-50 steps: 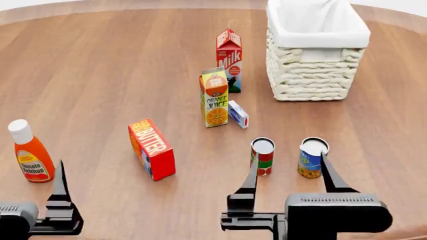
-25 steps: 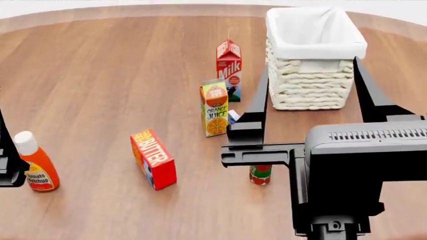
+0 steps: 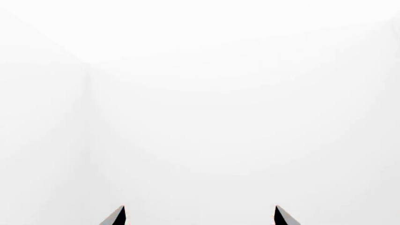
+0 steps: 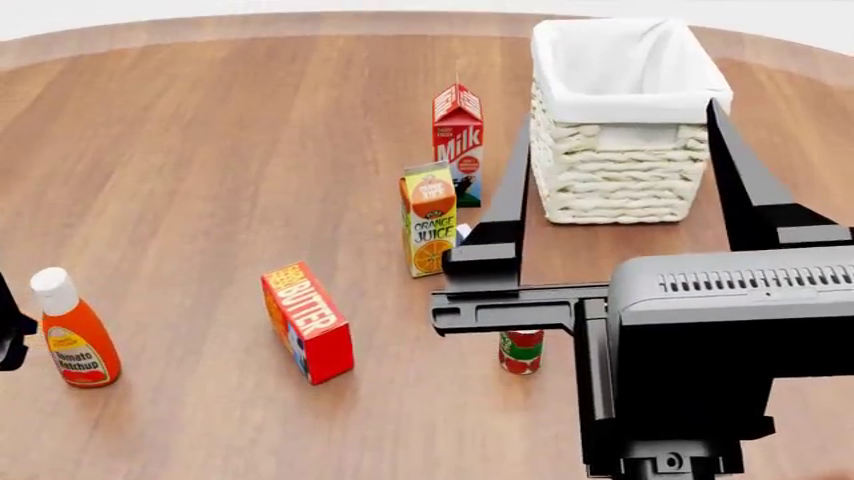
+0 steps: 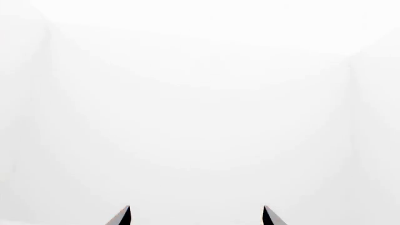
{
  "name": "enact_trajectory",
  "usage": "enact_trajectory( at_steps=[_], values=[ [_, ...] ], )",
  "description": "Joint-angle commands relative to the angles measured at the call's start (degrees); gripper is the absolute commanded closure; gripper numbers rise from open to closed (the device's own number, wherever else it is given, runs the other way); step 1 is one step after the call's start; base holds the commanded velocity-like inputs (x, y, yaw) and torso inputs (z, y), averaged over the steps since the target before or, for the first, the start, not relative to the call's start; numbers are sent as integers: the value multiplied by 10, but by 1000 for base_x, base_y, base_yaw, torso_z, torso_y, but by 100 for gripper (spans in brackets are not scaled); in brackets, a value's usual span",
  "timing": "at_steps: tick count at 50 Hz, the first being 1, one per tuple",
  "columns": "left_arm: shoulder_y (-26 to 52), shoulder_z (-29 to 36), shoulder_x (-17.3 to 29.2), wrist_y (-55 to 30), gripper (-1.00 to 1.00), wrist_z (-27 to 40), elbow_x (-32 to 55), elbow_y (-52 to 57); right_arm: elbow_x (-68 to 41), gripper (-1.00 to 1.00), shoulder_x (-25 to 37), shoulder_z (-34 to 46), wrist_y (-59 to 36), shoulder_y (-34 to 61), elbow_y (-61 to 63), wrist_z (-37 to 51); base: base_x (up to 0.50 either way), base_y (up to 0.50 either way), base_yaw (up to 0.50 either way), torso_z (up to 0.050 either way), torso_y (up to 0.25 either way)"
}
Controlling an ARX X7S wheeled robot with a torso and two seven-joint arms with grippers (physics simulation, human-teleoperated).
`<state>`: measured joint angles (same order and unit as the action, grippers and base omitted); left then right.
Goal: Pick up the alphabet soup and the tomato sauce, and put them in the basket.
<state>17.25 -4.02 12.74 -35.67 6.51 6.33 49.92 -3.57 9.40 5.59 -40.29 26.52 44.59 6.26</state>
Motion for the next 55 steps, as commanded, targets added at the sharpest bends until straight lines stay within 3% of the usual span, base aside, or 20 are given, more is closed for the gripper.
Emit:
enact_trajectory(
  at_steps=[1, 28, 51, 53, 55],
  values=[
    [-1, 1, 4, -3, -100, 5, 6, 7, -20, -100, -2, -8, -7, 5, 6, 0, 0, 0, 0, 0, 0],
    [1, -3, 12, -8, -100, 14, 21, 17, -20, -100, 11, 7, -3, 0, 3, 13, 0, -200, 0, 0, 0],
    [-1, 2, 18, -1, -100, 22, 29, 13, -13, -100, 23, 27, -1, 0, 0, 23, 250, -79, 0, 0, 0],
    [0, 2, 18, -2, -100, 23, 30, 14, -7, -100, 25, 31, 42, -26, -19, 26, 283, 0, 0, 0, 0],
    [-2, 2, 19, -1, -100, 23, 30, 13, -13, -100, 25, 30, 5, -5, -4, 25, 281, 0, 0, 0, 0]
  ],
)
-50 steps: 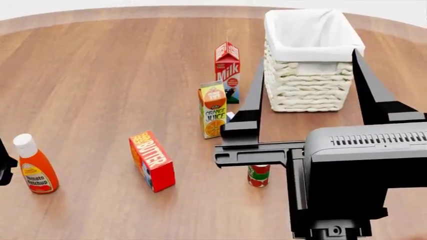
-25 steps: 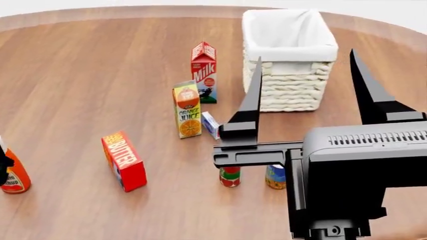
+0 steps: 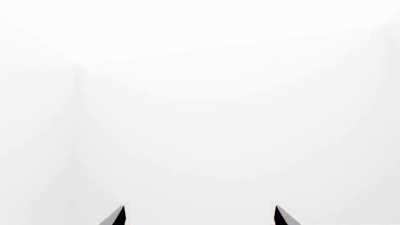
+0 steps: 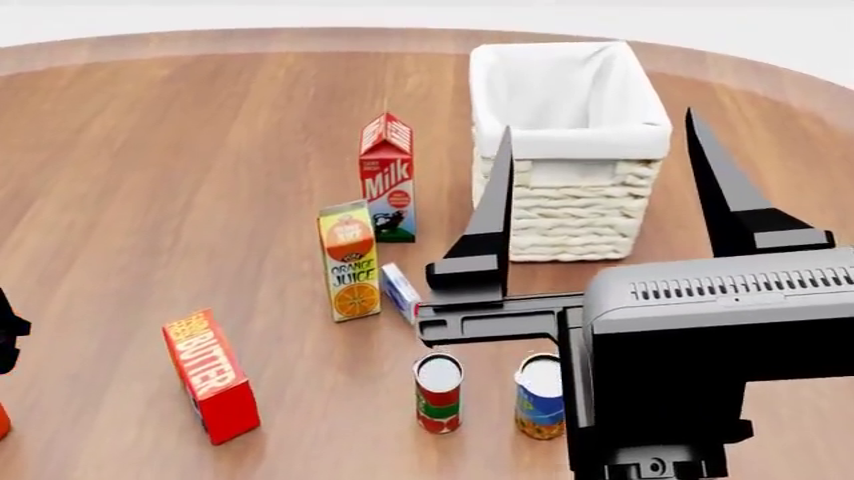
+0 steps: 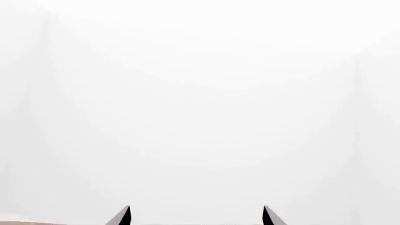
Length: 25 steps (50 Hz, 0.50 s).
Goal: Pick up the alphabet soup and the tomato sauce, and put them in the basket.
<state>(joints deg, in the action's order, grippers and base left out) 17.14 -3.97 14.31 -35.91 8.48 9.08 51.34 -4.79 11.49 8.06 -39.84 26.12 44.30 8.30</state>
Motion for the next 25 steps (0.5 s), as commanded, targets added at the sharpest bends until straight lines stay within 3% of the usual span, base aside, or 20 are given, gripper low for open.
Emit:
enact_trajectory(
  at_steps=[1, 25],
  values=[
    [-1, 2, 4, 1, -100, 4, 3, 0, -2, -100, 4, 4, -2, 0, 0, 5, 277, 0, 0, 0, 0],
    [-5, 6, 11, 5, -100, 13, 8, -1, -9, -100, 10, 10, 5, -5, -2, 13, 294, -36, 0, 0, 0]
  ],
)
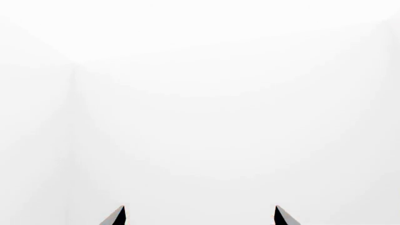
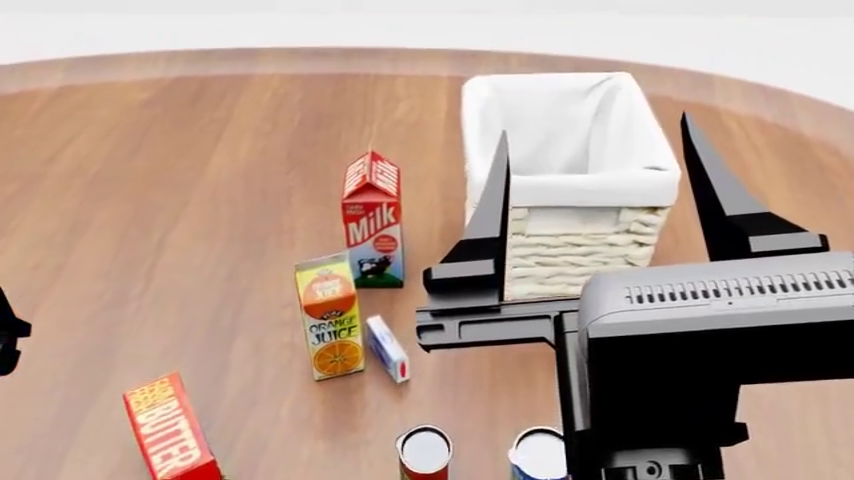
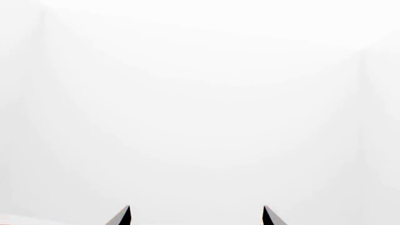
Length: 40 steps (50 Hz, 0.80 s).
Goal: Pick up the alphabet soup and the tomato sauce, and put them in the basket.
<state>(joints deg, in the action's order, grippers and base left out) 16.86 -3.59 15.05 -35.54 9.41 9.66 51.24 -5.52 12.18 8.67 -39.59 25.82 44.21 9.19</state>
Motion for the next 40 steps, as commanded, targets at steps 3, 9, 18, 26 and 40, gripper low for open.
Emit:
enact_trajectory(
  at_steps=[3, 9, 18, 26, 40],
  values=[
    [-1, 2, 4, -1, -100, 5, 4, 2, -3, -100, 3, 5, 0, 0, 1, 5, 309, -76, 0, 0, 0],
    [0, 3, 6, 0, -100, 7, 6, 1, -3, -100, 7, 8, 3, -1, -2, 7, 310, -75, 0, 0, 0],
    [3, 5, 8, -2, -100, 10, 8, 1, -3, -100, 9, 13, -2, 3, 0, 10, 316, -30, 0, 0, 2],
    [3, 7, 10, -1, -100, 12, 10, 1, -8, -100, 9, 11, -3, 6, 1, 12, 321, 0, 0, 0, 0],
    [2, 6, 14, -2, -100, 17, 16, 4, -13, -100, 13, 13, 1, 1, 2, 16, 322, 0, 0, 0, 1]
  ],
)
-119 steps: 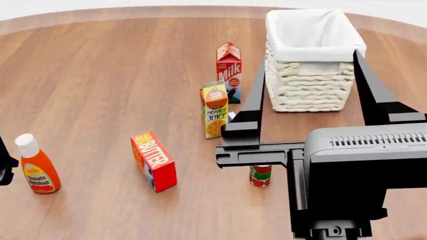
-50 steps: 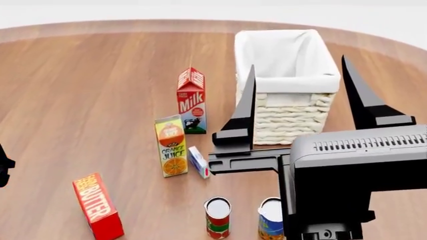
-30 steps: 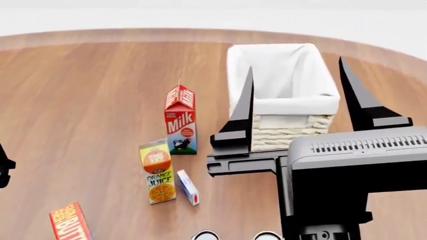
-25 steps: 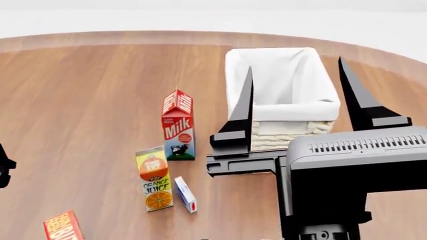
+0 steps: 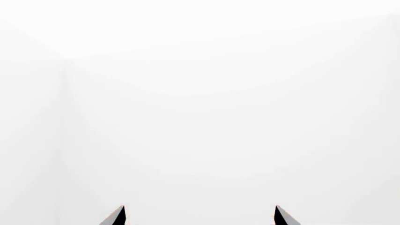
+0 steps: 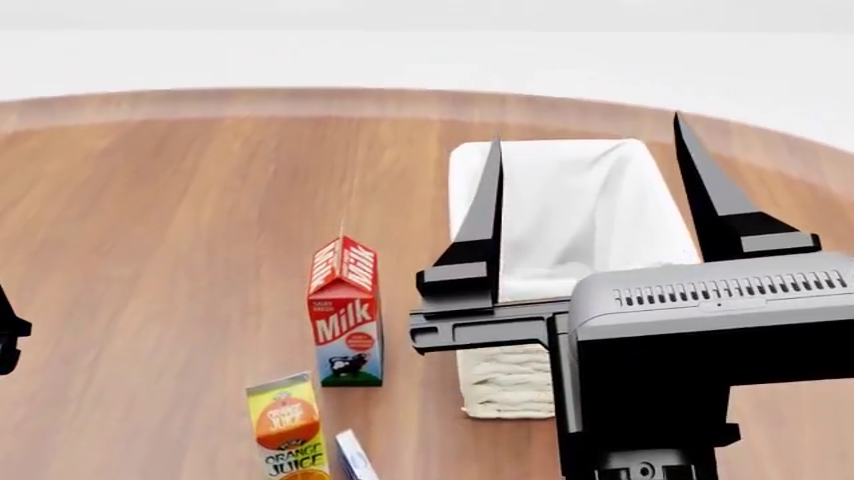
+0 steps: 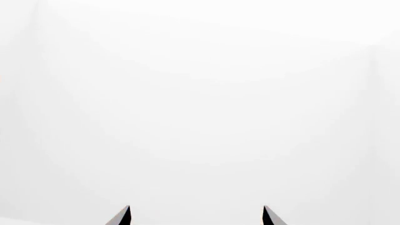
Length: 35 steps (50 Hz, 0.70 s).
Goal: Pick up the alphabet soup and the tomato sauce, and put them in the basket.
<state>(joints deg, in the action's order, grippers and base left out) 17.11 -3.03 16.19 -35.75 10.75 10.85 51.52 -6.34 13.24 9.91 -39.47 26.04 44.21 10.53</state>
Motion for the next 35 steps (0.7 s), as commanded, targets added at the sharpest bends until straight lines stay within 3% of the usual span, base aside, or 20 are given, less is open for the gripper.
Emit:
enact_trajectory(
  at_steps=[1, 35],
  values=[
    [-1, 2, 3, 1, -100, 4, 2, 1, -5, -100, 2, 0, -1, -1, 1, 3, 324, 0, 0, 0, 0],
    [0, 7, 11, 3, -100, 14, 11, -2, -14, -100, 9, 6, -2, 1, 2, 14, 320, 0, 0, 0, 1]
  ],
)
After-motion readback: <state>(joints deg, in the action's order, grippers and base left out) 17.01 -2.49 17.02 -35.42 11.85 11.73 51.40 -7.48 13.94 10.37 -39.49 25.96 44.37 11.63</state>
